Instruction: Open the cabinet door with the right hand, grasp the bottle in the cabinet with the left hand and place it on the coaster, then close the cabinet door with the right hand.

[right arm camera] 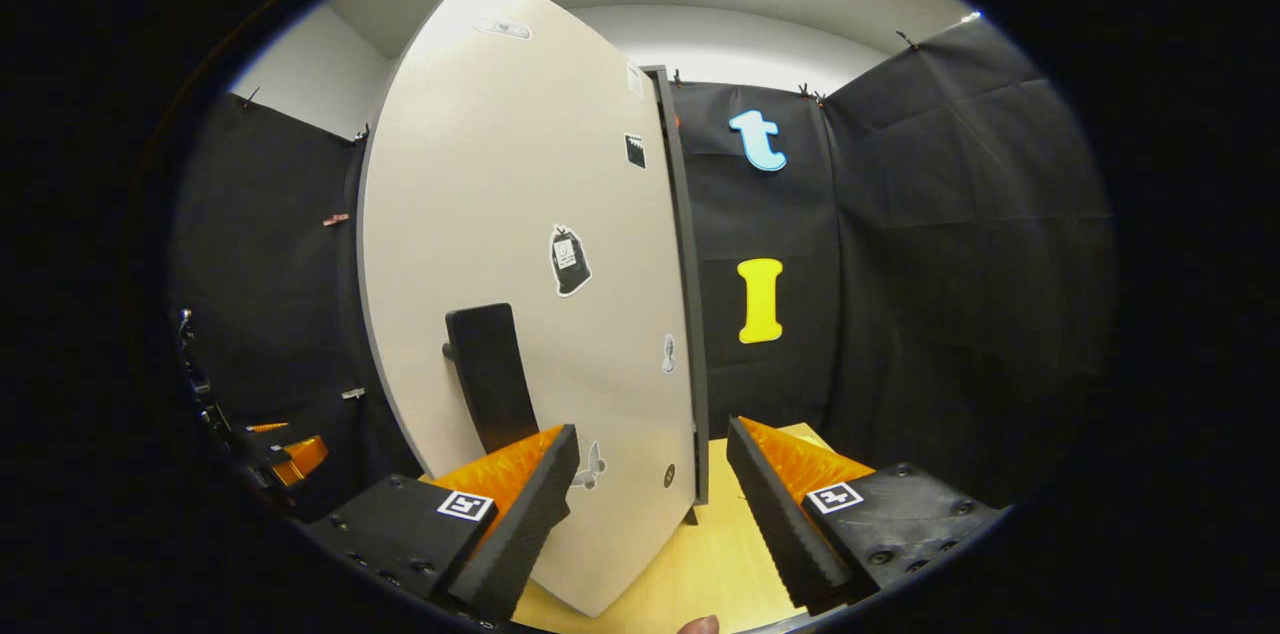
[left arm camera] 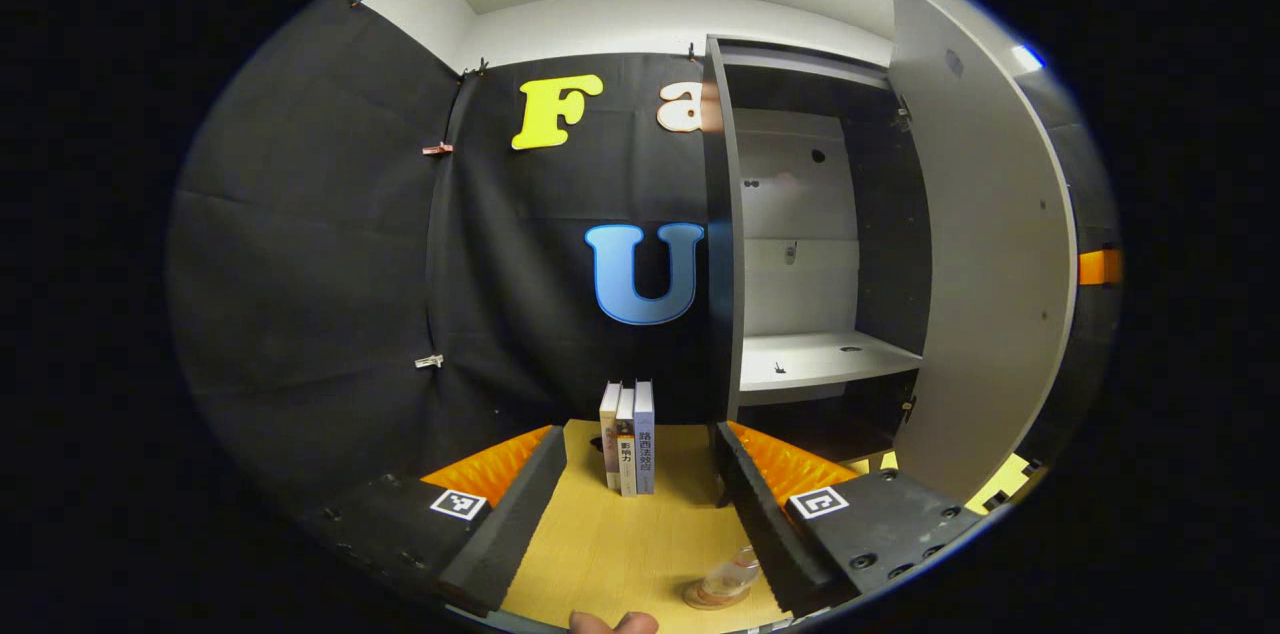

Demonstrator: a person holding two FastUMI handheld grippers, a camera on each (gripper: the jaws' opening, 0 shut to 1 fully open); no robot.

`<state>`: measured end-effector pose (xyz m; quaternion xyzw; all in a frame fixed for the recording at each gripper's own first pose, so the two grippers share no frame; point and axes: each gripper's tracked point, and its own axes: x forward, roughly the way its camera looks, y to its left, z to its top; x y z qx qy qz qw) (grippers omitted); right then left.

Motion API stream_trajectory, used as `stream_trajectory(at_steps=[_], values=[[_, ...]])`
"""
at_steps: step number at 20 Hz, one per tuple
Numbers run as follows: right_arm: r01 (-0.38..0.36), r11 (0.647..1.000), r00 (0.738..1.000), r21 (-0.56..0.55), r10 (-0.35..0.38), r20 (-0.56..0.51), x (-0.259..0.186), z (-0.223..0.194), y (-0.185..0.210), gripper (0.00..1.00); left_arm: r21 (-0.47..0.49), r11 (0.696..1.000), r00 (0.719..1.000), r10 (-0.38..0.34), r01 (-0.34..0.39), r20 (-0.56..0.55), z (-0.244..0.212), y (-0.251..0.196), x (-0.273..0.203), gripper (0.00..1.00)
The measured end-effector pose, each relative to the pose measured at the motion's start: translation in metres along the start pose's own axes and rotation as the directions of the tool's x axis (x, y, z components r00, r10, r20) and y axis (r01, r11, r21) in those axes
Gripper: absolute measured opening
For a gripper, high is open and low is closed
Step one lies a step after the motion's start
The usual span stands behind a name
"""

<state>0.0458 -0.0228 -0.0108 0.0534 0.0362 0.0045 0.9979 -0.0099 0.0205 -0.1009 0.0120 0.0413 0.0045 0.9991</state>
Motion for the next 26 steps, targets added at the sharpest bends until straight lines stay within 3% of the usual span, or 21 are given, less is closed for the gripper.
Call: stream_trajectory(at_steps=[6,11,14,19,26], values=[[-0.058,0.997,0.998,0.052,0.058,-0.008,0.027,-0.014,0.056,0.98,0.008,1.0,1.0,-0.001,0.001,0.007,0.002,0.007,0.002,0.94],[-0.169,0.985,0.985,0.022,0.169,-0.045,0.062,-0.034,0.109,0.98,-0.033,0.999,1.0,-0.001,0.001,-0.004,0.0,0.014,0.006,0.93],[-0.196,0.981,0.98,0.003,0.196,-0.039,0.067,-0.036,0.125,0.98,-0.047,0.999,1.0,0.015,-0.016,-0.008,-0.001,0.023,0.006,0.94],[-0.168,0.985,0.986,-0.043,0.168,-0.011,0.056,-0.033,0.111,0.98,-0.046,0.999,1.0,0.018,-0.018,0.001,0.006,0.023,0.002,0.93],[-0.061,0.994,0.997,-0.088,0.064,0.034,0.034,-0.017,0.056,0.98,-0.029,1.0,1.0,-0.011,0.012,0.025,0.02,0.002,-0.007,0.92]])
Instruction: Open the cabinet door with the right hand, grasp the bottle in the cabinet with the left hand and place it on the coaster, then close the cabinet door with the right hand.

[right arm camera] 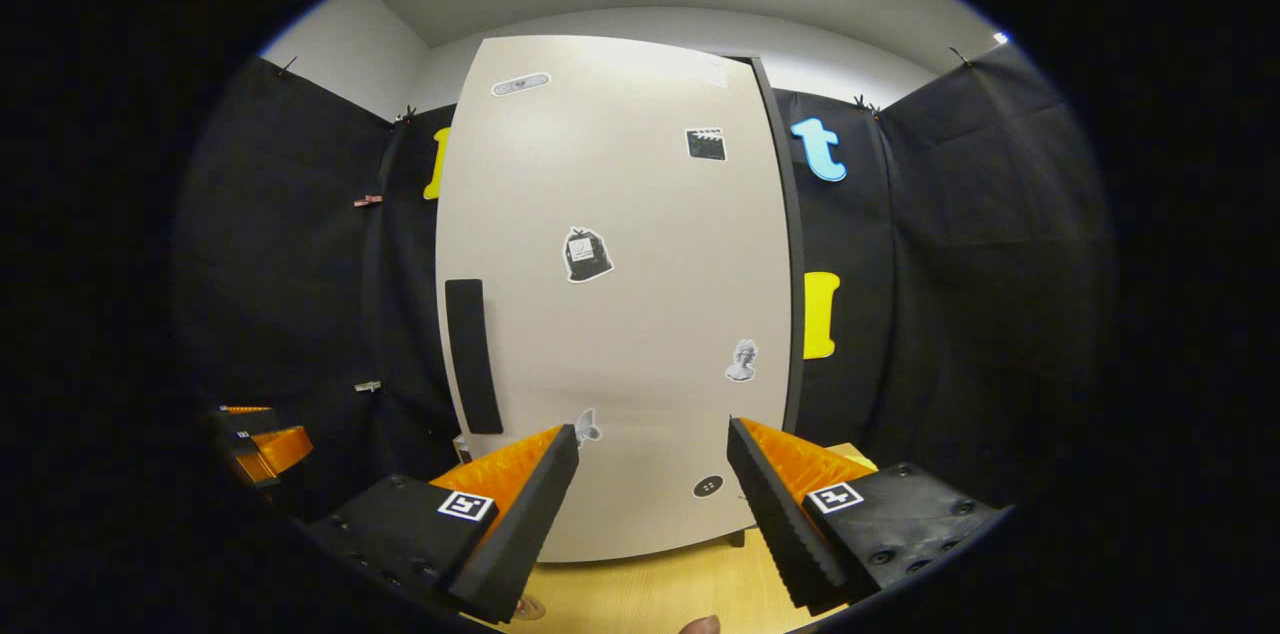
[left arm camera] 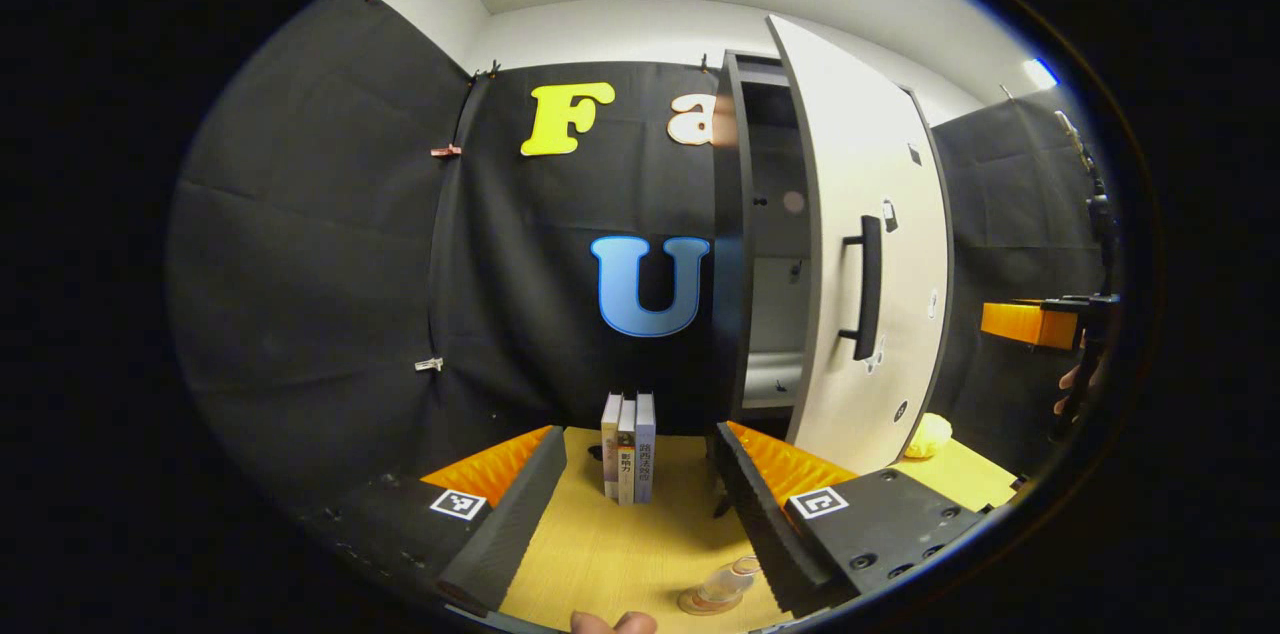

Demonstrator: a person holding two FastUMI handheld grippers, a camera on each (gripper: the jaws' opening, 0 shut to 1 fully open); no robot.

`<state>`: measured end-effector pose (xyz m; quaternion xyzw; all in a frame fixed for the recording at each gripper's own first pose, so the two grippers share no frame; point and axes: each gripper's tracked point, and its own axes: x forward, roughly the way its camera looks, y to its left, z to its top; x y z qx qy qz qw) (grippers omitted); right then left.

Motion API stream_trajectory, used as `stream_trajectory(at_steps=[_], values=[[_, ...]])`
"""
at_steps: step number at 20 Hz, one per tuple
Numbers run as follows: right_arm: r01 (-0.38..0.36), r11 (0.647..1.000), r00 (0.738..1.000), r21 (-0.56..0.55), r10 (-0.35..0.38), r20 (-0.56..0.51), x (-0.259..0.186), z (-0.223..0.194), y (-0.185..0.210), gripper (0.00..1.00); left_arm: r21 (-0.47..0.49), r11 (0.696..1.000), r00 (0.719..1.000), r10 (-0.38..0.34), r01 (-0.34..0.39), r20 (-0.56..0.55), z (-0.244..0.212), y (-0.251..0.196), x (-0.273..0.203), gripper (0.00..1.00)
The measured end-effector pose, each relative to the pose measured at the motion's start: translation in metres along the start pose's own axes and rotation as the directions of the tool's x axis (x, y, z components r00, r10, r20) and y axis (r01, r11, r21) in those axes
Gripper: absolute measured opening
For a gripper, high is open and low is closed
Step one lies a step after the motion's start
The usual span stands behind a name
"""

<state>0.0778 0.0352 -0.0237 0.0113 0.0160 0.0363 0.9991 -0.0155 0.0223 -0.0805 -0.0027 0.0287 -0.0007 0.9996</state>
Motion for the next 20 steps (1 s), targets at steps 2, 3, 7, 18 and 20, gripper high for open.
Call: stream_trajectory(at_steps=[2,3,7,18,20], values=[[0.027,1.0,1.0,-0.015,-0.027,0.005,-0.009,0.001,-0.014,0.97,0.003,1.0,1.0,-0.014,0.014,0.0,0.0,-0.008,-0.003,0.94],[0.042,0.999,0.999,-0.021,-0.041,0.006,-0.012,0.001,-0.021,0.97,0.004,1.0,1.0,-0.02,0.02,-0.002,-0.001,-0.011,-0.004,0.94],[0.111,0.993,0.994,-0.043,-0.11,0.013,-0.026,0.001,-0.047,0.98,0.005,0.999,0.999,-0.043,0.043,-0.001,0.002,-0.021,-0.008,0.94],[0.173,0.984,0.984,-0.049,-0.17,0.059,-0.064,0.008,-0.059,0.98,0.051,0.996,0.994,-0.081,0.077,0.073,0.047,-0.047,-0.003,0.94],[0.175,0.984,0.983,-0.037,-0.173,0.061,-0.07,0.009,-0.059,0.98,0.059,0.995,0.993,-0.083,0.078,0.082,0.051,-0.053,-0.004,0.94]])
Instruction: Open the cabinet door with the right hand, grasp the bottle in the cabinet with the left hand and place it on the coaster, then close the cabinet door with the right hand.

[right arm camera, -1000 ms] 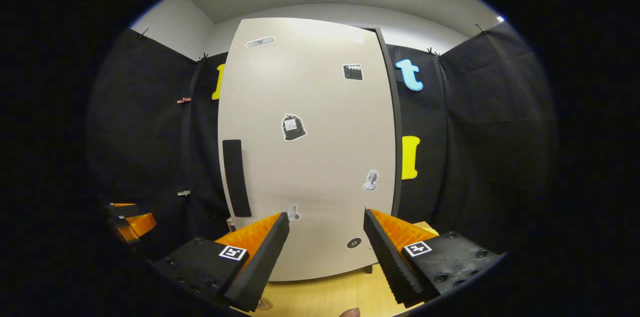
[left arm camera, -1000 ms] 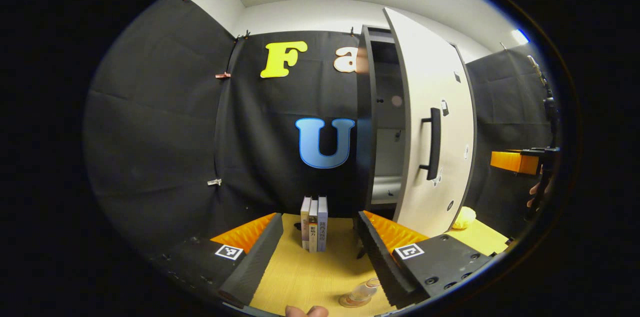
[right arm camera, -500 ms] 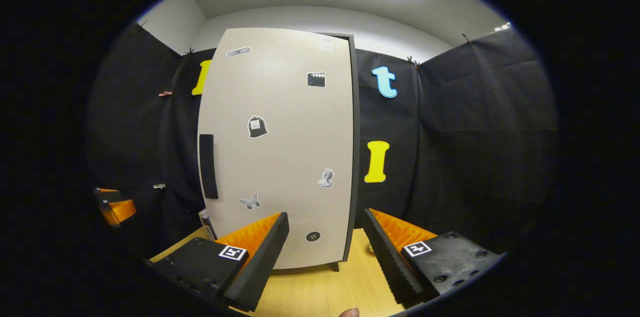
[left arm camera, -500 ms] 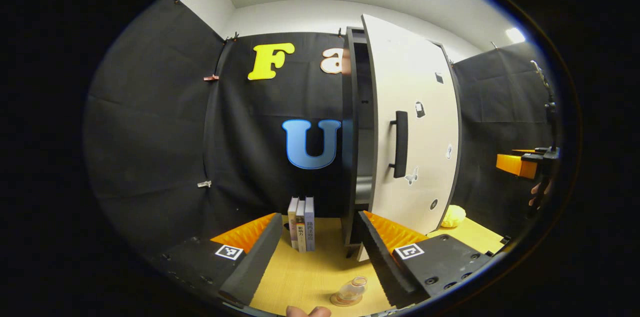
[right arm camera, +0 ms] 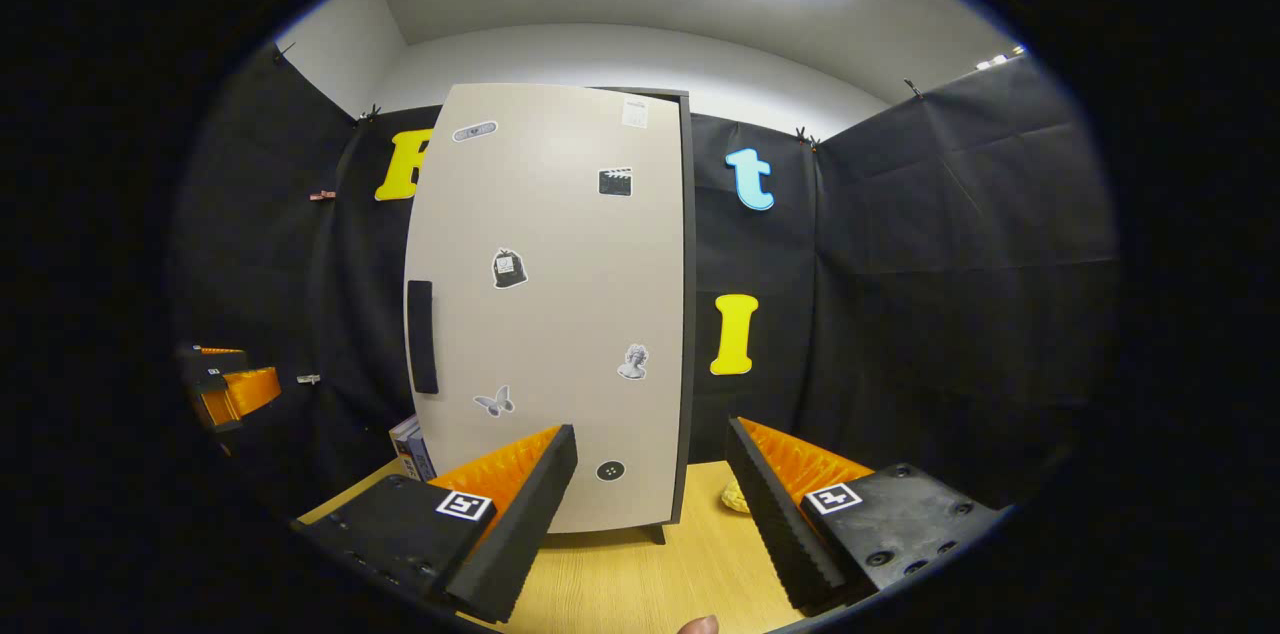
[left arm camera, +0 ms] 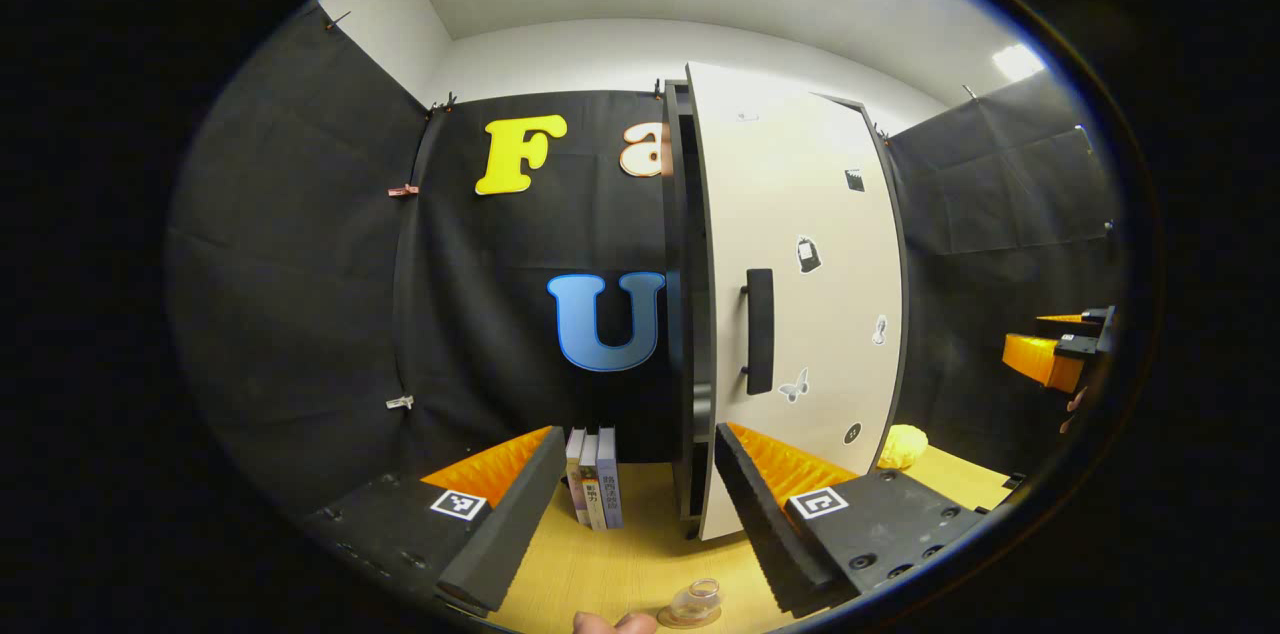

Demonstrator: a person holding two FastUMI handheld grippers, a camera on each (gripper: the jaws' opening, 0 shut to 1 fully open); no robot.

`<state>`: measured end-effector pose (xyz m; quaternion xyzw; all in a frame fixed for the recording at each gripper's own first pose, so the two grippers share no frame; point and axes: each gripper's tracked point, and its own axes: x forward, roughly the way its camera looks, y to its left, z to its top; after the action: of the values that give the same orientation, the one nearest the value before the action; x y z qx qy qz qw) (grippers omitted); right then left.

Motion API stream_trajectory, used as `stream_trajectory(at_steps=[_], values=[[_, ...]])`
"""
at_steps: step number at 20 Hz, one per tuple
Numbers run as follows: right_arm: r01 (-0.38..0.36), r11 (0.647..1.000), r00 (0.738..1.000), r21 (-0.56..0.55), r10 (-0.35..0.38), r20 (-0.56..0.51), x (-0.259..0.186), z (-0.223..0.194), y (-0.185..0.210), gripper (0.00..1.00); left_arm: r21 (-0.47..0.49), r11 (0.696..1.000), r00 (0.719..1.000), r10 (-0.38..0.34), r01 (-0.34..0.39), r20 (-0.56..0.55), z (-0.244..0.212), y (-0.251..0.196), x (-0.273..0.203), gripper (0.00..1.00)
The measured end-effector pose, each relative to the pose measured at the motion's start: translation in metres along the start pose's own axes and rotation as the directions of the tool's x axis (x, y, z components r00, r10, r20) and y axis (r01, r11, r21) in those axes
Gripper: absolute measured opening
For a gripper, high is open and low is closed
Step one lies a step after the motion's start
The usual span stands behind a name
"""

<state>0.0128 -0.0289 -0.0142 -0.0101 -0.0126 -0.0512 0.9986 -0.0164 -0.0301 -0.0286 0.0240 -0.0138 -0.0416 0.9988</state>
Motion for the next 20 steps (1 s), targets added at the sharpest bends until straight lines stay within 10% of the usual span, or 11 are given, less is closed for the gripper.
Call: stream_trajectory(at_steps=[20], values=[[-0.01,1.0,0.999,0.022,0.011,-0.04,-0.007,-0.016,-0.006,0.98,-0.002,1.0,0.999,0.008,-0.008,-0.033,-0.01,-0.011,-0.003,0.94]])
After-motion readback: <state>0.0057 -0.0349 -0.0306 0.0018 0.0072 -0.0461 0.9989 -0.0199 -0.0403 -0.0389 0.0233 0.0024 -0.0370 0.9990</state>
